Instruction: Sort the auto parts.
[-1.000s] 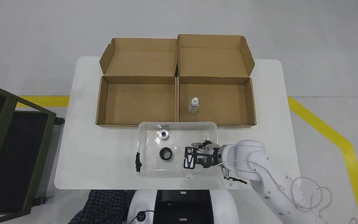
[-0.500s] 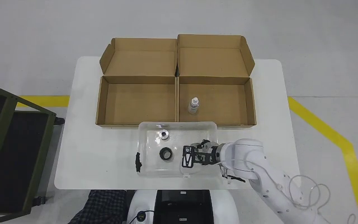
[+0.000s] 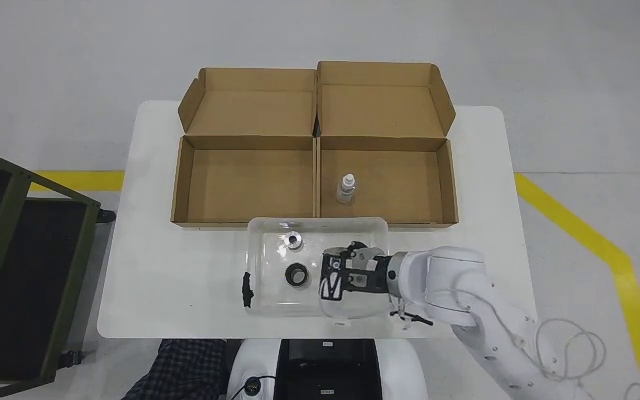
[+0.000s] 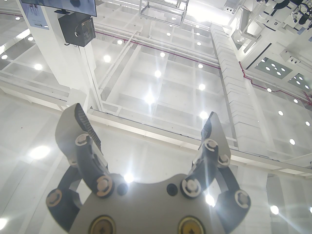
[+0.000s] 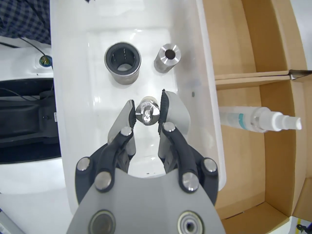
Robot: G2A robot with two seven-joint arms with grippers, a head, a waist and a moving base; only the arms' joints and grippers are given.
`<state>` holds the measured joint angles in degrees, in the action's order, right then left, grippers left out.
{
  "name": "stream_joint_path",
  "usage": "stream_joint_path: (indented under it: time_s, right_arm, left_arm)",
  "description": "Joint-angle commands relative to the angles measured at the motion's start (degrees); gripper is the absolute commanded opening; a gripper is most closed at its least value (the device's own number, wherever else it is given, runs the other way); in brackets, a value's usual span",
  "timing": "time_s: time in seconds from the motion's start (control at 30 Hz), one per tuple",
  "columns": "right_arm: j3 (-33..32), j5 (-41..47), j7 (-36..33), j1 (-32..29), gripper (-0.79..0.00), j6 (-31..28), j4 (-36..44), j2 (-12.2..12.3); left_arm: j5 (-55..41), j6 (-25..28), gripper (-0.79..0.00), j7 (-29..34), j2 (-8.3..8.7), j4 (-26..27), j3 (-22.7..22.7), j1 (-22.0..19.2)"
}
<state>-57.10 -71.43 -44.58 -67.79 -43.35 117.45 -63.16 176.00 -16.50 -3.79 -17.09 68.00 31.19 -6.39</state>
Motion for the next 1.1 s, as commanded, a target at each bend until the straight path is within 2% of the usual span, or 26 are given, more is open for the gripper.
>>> stream_joint_path:
  time_s: [0.0,0.2,0.47,0.77,1.07]
  right_arm:
    - [-0.60,0.70,3.35,0.15,-0.785,1.10,0.22,-0.06]
    - [-2.18,3.90,14.36,0.38,-0.785,5.07,0.52,-0.45]
    - [-4.07,10.10,26.78,2.03,-0.785,6.43,1.75,-1.01]
    - [-5.66,14.33,34.20,3.52,-0.785,9.69,3.27,-1.63]
    - [-6.65,20.14,39.34,3.93,-0.785,6.64,4.01,-1.91]
  left_arm:
    - [0.00,0.00,0.000,0.00,0.00,0.00,0.00,0.00]
    - [0.00,0.00,0.000,0.00,0.00,0.00,0.00,0.00]
    - [0.00,0.00,0.000,0.00,0.00,0.00,0.00,0.00]
    - [0.00,0.00,0.000,0.00,0.00,0.00,0.00,0.00]
    - [0.00,0.00,0.000,0.00,0.00,0.00,0.00,0.00]
